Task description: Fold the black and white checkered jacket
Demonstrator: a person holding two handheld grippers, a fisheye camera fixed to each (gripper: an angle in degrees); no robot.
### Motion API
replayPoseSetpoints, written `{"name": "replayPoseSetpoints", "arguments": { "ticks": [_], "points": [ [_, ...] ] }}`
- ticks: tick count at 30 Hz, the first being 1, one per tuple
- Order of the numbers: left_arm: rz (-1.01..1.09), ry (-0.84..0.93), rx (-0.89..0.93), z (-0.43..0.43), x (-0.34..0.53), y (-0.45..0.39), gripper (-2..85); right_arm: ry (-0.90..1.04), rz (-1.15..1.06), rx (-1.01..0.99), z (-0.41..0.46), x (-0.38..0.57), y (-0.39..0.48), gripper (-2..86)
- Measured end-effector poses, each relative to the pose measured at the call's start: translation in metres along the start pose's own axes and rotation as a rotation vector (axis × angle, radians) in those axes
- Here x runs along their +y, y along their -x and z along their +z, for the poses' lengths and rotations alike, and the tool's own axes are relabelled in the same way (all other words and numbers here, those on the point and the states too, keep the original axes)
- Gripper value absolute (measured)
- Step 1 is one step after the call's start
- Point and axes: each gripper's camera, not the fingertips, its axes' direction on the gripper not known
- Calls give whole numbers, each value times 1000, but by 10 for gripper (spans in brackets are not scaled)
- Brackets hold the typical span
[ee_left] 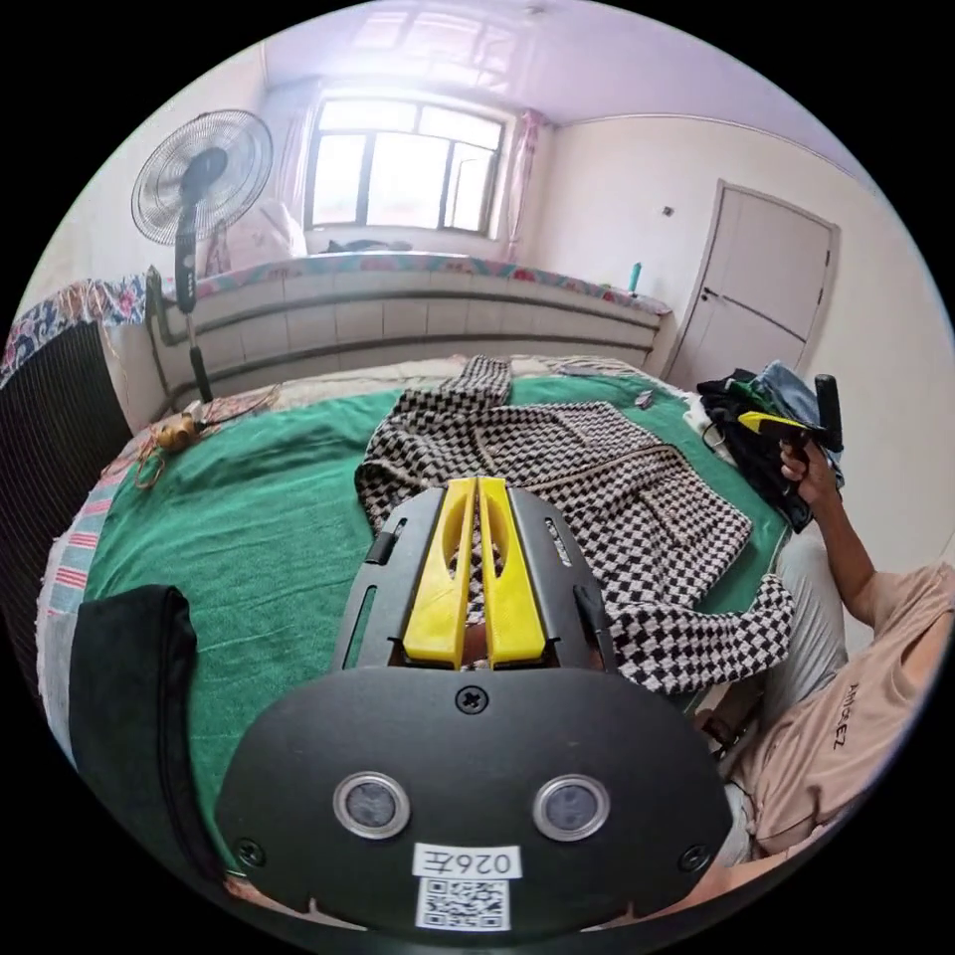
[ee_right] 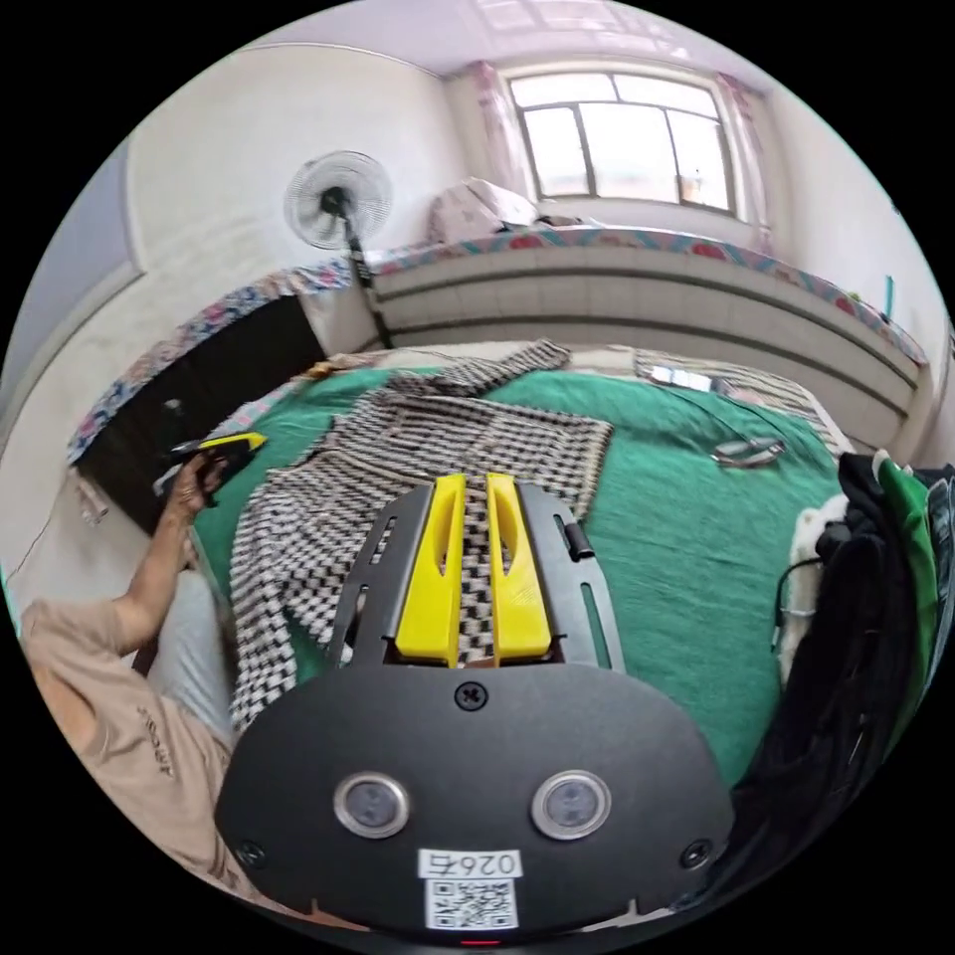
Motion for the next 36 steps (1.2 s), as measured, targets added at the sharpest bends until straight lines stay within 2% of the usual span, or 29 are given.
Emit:
{"name": "replayPoseSetpoints", "arguments": {
  "ticks": [3,5,8,10,15,17,18,19,21,22,24,27,31,36],
  "points": [
    [165,-33,114,-39,26,-63,11,85,-204,-170,-34,19,65,41],
    [236,-27,134,-54,50,-98,55,110,-339,-168,-51,49,109,56],
    [395,6,57,-66,94,-157,106,178,-534,5,-62,111,177,76],
    [558,103,-43,-61,118,-200,124,279,-620,90,-56,149,211,93],
    [800,262,-188,-30,142,-260,139,409,-645,25,-46,172,238,159],
    [840,311,-212,-15,143,-272,148,453,-660,76,-34,175,245,166],
    [868,346,-241,-3,144,-279,147,478,-667,135,-24,176,249,150],
    [896,386,-285,11,144,-283,140,507,-668,203,-15,176,251,98],
    [940,472,-397,32,147,-288,86,504,-670,307,-10,172,252,7],
    [966,524,-477,42,150,-289,45,495,-667,324,-16,167,253,-2],
    [1002,541,-494,45,154,-294,16,472,-642,296,-33,156,254,-7],
    [940,535,-442,34,145,-291,4,385,-600,270,-73,140,253,-9],
    [787,387,-368,1,112,-264,1,279,-563,263,-120,103,245,-9],
    [608,275,-189,0,47,-201,13,250,-535,342,-123,11,214,-5]
  ]
}}
